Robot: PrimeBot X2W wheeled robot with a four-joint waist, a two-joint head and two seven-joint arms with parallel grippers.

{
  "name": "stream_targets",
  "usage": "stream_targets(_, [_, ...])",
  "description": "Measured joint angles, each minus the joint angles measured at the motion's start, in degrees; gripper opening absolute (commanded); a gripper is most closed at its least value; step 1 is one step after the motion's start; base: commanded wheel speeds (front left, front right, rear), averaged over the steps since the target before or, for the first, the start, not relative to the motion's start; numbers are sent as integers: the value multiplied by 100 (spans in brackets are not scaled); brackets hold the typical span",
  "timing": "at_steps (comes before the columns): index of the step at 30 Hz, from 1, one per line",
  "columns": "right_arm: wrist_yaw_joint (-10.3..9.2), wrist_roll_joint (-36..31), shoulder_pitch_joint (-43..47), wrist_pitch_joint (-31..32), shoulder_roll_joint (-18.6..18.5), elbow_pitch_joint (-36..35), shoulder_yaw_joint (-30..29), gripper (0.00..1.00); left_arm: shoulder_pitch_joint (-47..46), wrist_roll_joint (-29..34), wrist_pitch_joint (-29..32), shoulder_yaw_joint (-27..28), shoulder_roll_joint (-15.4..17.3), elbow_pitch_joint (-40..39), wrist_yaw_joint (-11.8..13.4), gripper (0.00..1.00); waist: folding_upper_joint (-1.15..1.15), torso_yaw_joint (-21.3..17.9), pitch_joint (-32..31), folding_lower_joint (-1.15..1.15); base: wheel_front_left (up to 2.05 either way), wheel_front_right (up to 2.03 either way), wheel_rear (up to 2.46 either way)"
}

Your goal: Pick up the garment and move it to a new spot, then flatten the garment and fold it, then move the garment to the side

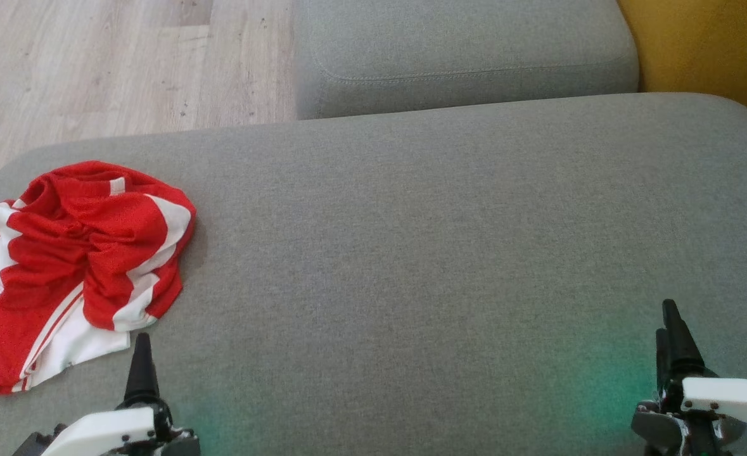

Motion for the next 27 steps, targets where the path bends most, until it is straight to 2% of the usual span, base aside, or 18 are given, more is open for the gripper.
stream_targets(16, [2,-1332,19,-247,-1,-349,13,100,3,1314,-254,-360,7,-259,242,100,0,14,-72,0,0,0,0])
stream_targets(27, [3,-2047,152,-426,-2,-469,77,100,5,1934,-449,-561,8,-387,346,100,0,-1,-132,0,0,0,0])
